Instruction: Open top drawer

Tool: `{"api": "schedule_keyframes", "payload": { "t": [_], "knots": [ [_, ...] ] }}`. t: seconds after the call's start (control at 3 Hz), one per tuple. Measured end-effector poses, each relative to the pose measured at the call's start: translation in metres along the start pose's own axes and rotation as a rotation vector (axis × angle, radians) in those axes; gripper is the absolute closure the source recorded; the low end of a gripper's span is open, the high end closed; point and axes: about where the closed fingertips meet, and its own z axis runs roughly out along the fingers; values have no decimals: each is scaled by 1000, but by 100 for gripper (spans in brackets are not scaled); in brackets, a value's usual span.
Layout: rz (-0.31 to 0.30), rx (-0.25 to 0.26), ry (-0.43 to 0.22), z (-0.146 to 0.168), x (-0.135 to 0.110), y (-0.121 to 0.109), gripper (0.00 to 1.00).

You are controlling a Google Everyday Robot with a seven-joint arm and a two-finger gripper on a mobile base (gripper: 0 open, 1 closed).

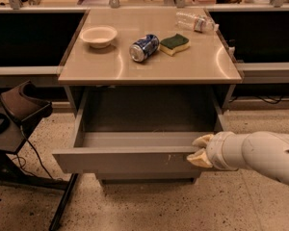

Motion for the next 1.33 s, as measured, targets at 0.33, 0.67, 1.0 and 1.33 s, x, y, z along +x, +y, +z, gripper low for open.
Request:
{"api": "schedule_keyframes", "payload": {
  "t": [0.33, 0.67, 1.0, 1.33],
  "knots": [
    [2, 1, -2, -2, 3, 4, 100],
    [2, 1, -2, -3, 2, 4, 100],
    [9, -8, -9, -3, 2, 8, 100],
    [9, -8, -9, -3, 1, 8, 100]
  ]
}}
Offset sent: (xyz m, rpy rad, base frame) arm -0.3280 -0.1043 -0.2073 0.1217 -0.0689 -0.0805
